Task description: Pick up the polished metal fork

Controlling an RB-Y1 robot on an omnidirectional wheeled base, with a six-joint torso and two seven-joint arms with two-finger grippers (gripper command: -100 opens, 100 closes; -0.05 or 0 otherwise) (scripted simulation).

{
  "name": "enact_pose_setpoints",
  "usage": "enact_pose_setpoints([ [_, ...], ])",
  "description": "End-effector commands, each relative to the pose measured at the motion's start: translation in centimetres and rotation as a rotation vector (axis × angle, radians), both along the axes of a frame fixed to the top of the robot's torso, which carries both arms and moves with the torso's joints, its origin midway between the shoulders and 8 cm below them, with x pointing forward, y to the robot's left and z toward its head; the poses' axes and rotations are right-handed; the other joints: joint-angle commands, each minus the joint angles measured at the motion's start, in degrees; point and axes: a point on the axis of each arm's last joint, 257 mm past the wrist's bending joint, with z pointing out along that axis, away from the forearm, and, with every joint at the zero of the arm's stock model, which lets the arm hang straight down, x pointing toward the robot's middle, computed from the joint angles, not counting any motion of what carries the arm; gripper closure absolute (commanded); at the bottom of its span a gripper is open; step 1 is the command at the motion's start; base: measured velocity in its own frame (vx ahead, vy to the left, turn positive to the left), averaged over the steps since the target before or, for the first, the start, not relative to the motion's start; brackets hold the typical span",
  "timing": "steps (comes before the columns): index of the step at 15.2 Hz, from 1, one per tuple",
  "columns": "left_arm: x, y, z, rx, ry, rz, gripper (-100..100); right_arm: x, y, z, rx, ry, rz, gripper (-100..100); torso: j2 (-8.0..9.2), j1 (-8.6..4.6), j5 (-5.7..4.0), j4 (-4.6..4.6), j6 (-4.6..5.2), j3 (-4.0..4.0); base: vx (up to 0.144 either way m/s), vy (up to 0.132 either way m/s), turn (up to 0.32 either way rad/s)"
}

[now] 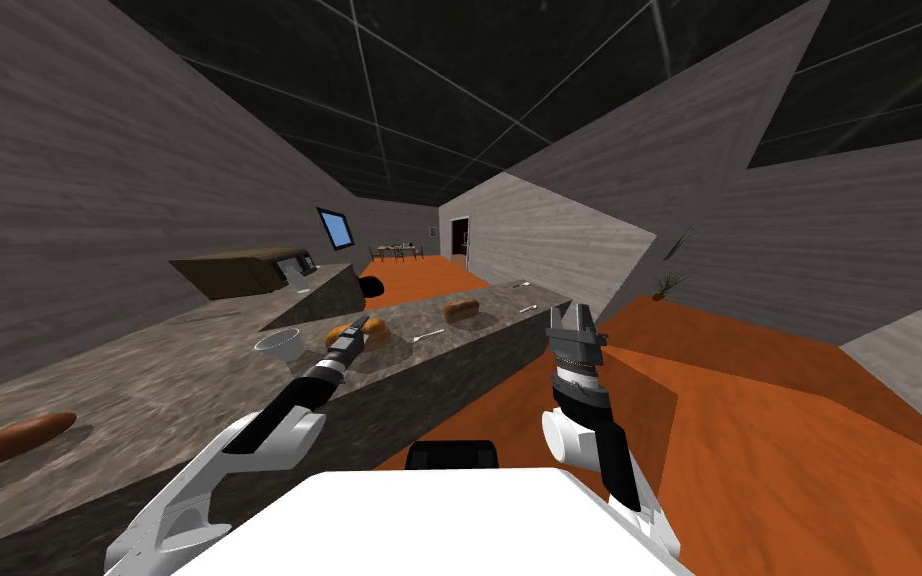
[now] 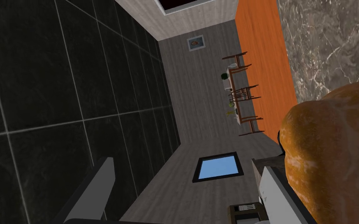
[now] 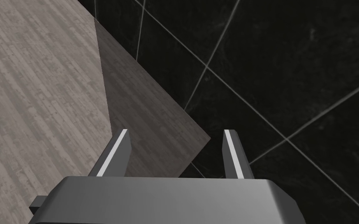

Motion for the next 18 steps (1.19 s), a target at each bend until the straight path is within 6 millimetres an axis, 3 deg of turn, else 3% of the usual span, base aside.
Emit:
enact_pose_setpoints([
  [1, 0.4, 1.6, -1.3, -0.021, 0.052, 0.022, -100, 0.0, 0.0, 0.0, 0.0, 0.0, 0.0, 0, 0.0, 0.0, 0.0, 0.0, 0.0, 0.0, 0.01, -0.034, -0.173],
  [4, 0.3, 2.0, -2.3, -0.023, 0.094, 0.037, -100, 0.0, 0.0, 0.0, 0.0, 0.0, 0.0, 0, 0.0, -0.02, -0.01, 0.0, 0.0, 0.0, 0.009, -0.024, -0.069],
  [5, 0.4, 3.4, -3.2, -0.043, 0.132, 0.057, -100, 0.0, 0.0, 0.0, 0.0, 0.0, 0.0, 0, 0.01, 0.01, 0.0, 0.0, -0.01, 0.01, 0.009, -0.024, -0.146],
  [7, 0.3, 3.7, -4.0, -0.045, 0.163, 0.068, -100, 0.0, 0.0, 0.0, 0.0, 0.0, 0.0, 0, 0.0, -0.01, 0.0, 0.0, 0.03, 0.0, 0.01, -0.023, -0.134],
  [8, 0.4, 5.1, -4.6, -0.066, 0.192, 0.088, -100, 0.0, 0.0, 0.0, 0.0, 0.0, 0.0, 0, 0.0, 0.0, 0.0, 0.0, 0.0, 0.0, 0.014, -0.029, -0.174],
  [11, 0.2, 5.4, -5.7, -0.069, 0.233, 0.103, -100, 0.0, 0.0, 0.0, 0.0, 0.0, 0.0, 0, -0.02, -0.02, -0.01, 0.0, -0.01, -0.01, 0.014, -0.024, -0.073],
  [12, 0.2, 6.8, -6.2, -0.093, 0.259, 0.124, -100, 0.0, 0.0, 0.0, 0.0, 0.0, 0.0, 0, 0.0, 0.0, 0.0, 0.0, -0.02, 0.0, 0.015, -0.025, -0.166],
  [15, -0.1, 7.2, -7.3, -0.096, 0.301, 0.141, -100, 0.0, 0.0, 0.0, 0.0, 0.0, 0.0, 0, -0.01, 0.0, 0.0, 0.0, 0.0, -0.01, 0.013, -0.018, -0.081],
  [16, -0.2, 8.6, -8.0, -0.122, 0.335, 0.167, -100, 0.0, 0.0, 0.0, 0.0, 0.0, 0.0, 0, 0.0, 0.02, 0.0, 0.0, -0.02, 0.0, 0.016, -0.027, -0.155],
  [18, -0.6, 8.9, -8.8, -0.125, 0.369, 0.181, -100, 0.0, 0.0, 0.0, 0.0, 0.0, 0.0, 0, -0.03, -0.03, -0.01, 0.0, 0.03, -0.01, 0.018, -0.026, -0.135],
])
